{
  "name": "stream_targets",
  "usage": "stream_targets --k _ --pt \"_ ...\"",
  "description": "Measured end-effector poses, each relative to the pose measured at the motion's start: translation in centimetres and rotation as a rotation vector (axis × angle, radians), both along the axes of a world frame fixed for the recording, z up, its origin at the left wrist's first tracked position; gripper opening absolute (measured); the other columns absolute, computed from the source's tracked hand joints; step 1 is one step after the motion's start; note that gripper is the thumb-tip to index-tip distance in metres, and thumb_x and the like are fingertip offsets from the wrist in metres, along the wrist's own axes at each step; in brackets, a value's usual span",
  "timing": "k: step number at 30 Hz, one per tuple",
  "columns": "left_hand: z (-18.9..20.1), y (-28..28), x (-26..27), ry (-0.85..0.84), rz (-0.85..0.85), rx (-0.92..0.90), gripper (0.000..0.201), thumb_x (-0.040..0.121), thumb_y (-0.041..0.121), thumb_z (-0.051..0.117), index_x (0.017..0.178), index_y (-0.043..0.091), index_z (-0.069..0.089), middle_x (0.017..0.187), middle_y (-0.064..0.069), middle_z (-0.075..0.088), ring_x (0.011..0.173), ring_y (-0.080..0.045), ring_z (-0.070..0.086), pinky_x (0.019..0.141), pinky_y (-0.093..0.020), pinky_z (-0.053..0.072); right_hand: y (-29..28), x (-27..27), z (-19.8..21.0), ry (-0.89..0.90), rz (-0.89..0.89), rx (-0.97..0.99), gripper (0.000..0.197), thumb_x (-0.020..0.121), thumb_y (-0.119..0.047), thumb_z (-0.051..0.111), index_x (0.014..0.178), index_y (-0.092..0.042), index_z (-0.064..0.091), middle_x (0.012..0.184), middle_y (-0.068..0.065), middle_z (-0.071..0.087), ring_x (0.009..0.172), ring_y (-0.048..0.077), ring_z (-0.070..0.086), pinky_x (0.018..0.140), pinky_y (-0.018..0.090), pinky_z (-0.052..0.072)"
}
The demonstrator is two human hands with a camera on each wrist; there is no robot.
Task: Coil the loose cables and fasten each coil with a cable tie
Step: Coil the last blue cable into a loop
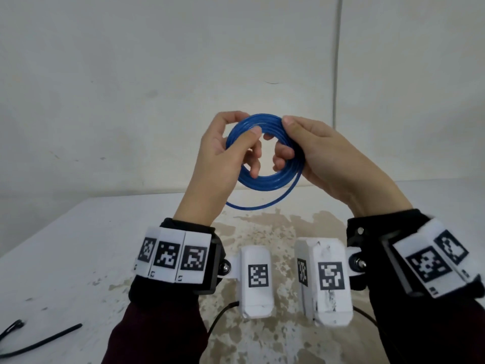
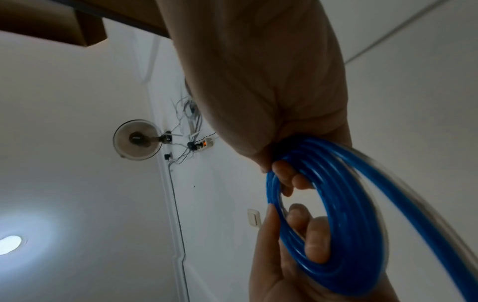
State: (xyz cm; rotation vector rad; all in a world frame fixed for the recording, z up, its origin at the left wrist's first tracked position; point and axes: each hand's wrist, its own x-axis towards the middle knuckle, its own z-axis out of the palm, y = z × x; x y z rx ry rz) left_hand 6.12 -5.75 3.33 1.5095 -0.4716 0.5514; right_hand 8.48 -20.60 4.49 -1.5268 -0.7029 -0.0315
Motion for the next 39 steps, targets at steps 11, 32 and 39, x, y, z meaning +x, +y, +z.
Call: stream_targets --k 11,32,39 --pt "-0.2 1.1 -0.5 0.2 -0.147 0.391 0.024 0.095 0.021 0.054 0.1 -0.002 0.056 0.056 0.0 0.05 0.045 -0.019 0.052 0.059 -0.025 0.044 -0.4 -0.1 -0.3 -0.073 -0.049 -0.284 0.018 0.102 -0.031 0.039 0.097 -0.013 0.041 0.05 -0.01 0.044 0.052 0.013 0.044 0.062 0.027 0.044" --pt "0.6 1.1 -0.6 0.17 -0.369 -0.031 0.025 0.103 0.021 0.031 0.093 0.006 0.048 0.068 -0.008 0.049 0.066 -0.022 0.059 0.072 -0.028 0.05 -0.2 -0.3 0.3 0.01 -0.001 0.104 0.039 0.104 -0.038 0.027 0.09 -0.011 0.051 0.057 -0.004 0.043 0.063 0.017 0.049 0.07 0.028 0.043" --pt "0.5 1.0 -0.8 0.23 -0.28 0.089 0.018 0.098 0.018 0.046 0.102 0.005 0.057 0.064 -0.002 0.055 0.067 -0.024 0.067 0.069 -0.027 0.052 0.2 -0.5 0.3 -0.194 -0.15 -0.12 0.037 0.104 -0.033 0.032 0.079 -0.011 0.048 0.05 -0.01 0.038 0.052 0.014 0.041 0.054 0.021 0.039"
